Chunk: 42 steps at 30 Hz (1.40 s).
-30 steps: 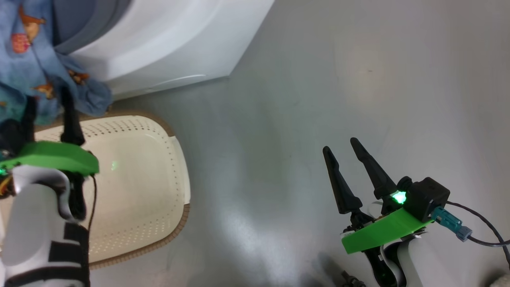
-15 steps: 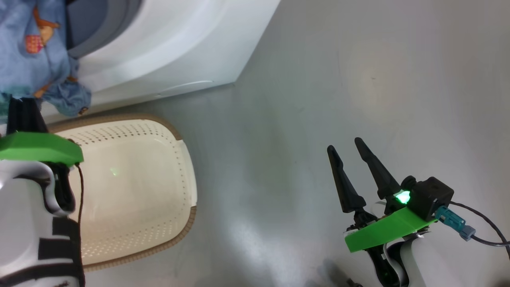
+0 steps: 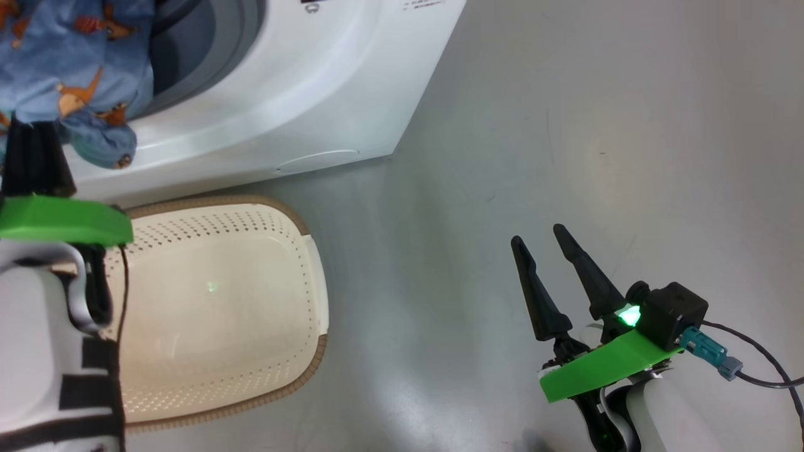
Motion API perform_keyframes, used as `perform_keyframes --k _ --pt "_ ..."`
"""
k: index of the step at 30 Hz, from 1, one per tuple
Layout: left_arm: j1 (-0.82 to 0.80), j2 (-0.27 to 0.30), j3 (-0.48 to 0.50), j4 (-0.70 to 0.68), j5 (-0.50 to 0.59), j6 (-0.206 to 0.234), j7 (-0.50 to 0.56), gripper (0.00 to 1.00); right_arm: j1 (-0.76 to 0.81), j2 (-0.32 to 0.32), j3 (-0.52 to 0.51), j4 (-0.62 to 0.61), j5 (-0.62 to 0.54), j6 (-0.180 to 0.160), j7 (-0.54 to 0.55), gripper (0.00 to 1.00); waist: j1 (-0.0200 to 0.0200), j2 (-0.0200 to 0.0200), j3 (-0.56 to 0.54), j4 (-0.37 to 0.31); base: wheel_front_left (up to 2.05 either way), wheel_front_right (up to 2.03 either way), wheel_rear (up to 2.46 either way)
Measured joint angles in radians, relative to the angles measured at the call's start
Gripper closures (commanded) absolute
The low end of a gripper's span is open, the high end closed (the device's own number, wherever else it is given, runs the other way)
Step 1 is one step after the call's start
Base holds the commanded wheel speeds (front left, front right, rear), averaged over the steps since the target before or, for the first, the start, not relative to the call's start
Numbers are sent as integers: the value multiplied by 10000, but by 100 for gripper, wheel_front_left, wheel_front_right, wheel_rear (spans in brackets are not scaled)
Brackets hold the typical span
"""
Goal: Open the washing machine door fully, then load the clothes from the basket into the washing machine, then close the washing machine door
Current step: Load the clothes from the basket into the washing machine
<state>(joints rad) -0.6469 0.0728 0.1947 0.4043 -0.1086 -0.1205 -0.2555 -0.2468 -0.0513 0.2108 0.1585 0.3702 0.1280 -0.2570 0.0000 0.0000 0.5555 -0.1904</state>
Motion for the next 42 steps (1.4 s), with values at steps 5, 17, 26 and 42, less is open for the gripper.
perform_keyframes --k 5,17,26,42 --pt "-1004 445 -263 418 52 -23 0 100 6 0 36 123 102 0 2 0 0 0 28 -171 0 0 0" --pt "-3706 1402 -654 2433 86 -75 920 100 3 0 217 207 240 0 2 0 0 0 440 -629 0 0 0" --pt "-5487 2092 -1070 3641 194 -75 1444 100 -29 4 368 121 516 0 2 0 0 0 1183 -828 0 0 0" --pt "-7892 2349 -2150 4953 523 -75 577 100 -259 10 633 79 729 0 0 0 0 0 1954 -1125 0 0 0"
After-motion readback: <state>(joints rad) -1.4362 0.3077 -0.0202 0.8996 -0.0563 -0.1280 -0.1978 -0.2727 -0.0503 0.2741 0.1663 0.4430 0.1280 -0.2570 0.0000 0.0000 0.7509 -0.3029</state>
